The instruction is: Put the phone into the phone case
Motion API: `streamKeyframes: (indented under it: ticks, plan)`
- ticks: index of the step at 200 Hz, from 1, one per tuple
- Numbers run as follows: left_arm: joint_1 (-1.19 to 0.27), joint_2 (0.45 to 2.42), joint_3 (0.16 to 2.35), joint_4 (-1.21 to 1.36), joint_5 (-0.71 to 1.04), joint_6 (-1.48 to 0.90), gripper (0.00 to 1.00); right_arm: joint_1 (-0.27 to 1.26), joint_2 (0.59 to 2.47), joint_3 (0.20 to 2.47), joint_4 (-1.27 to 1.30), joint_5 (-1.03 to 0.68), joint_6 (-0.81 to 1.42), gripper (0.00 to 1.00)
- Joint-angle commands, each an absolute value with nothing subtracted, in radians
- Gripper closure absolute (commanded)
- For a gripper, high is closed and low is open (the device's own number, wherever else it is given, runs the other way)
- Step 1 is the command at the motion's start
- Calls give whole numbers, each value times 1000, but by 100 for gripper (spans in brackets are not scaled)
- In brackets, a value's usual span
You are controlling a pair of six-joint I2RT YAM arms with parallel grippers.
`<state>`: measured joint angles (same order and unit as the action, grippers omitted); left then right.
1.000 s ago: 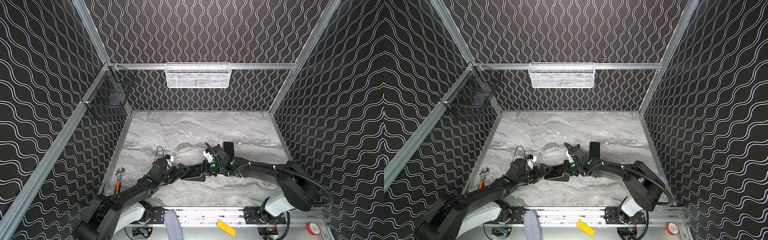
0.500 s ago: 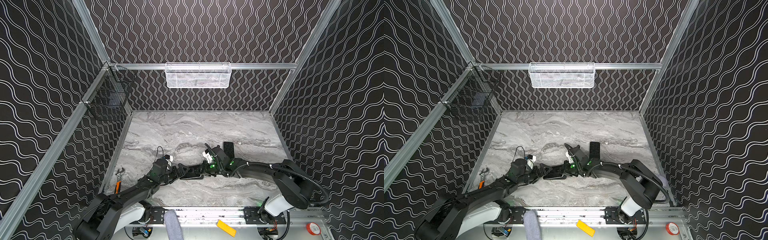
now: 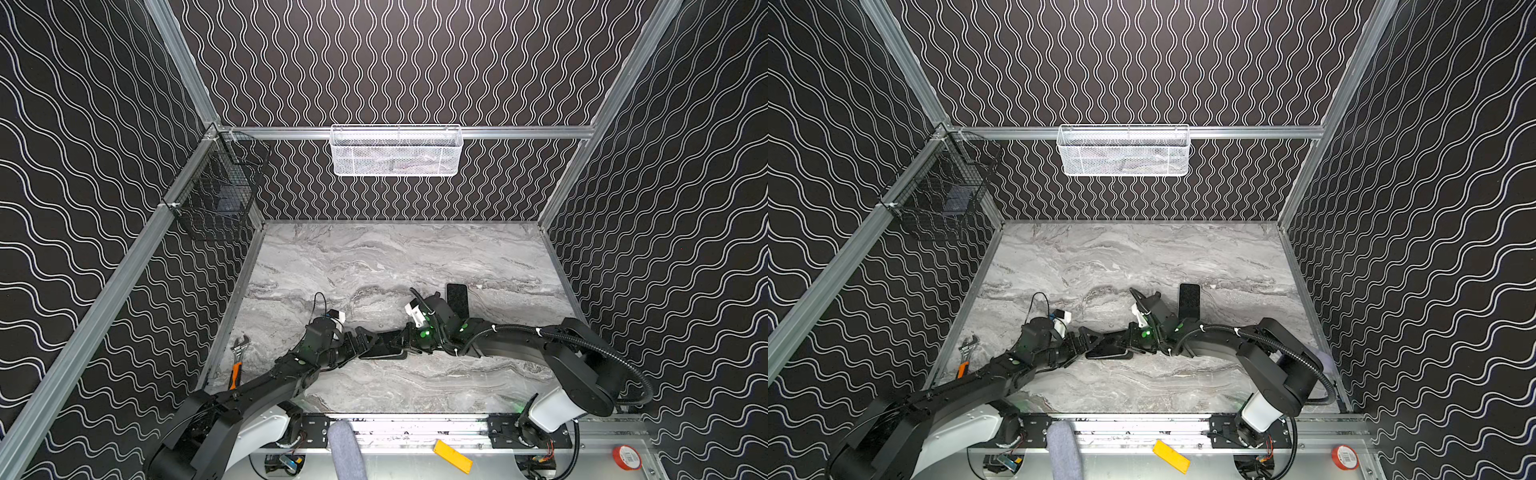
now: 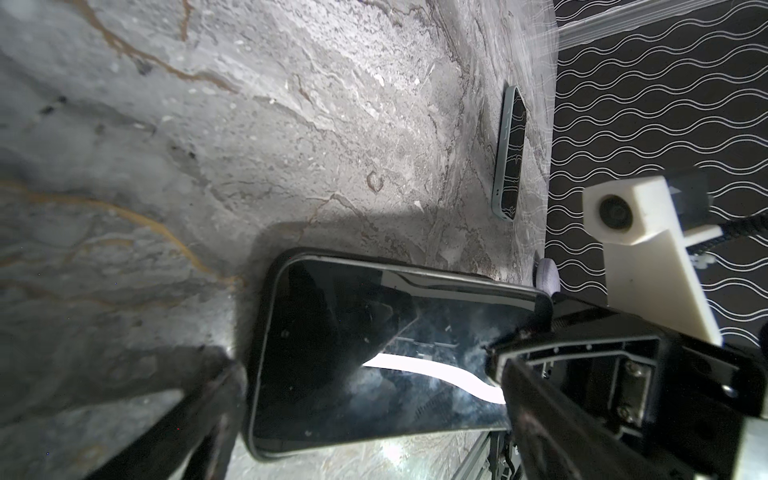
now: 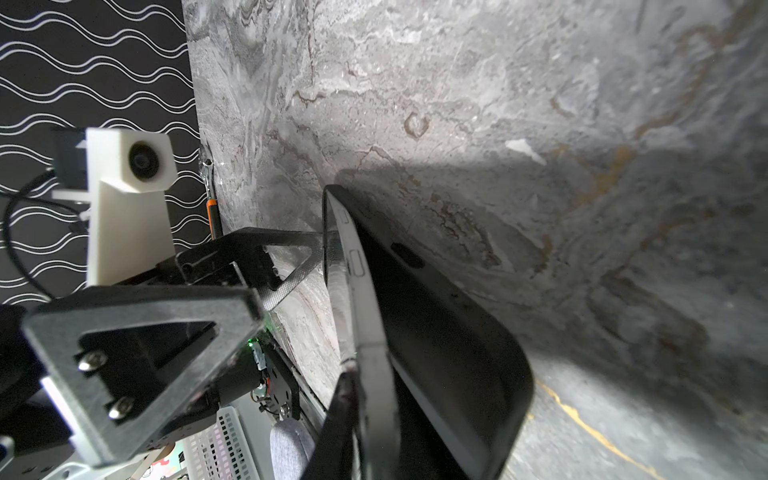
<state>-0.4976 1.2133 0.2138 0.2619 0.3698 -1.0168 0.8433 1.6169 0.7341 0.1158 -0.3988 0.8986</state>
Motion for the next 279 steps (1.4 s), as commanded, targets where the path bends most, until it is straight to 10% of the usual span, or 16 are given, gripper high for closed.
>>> streamKeyframes:
  ticks: [1,279]
  plan:
    - [-506,1193,233,302,430,-1014,2,841,1650,714,-216,-225,866,87]
    - [-530,1205,255,288,407,-1011,2,841,1549,777,-303,-133,757,16]
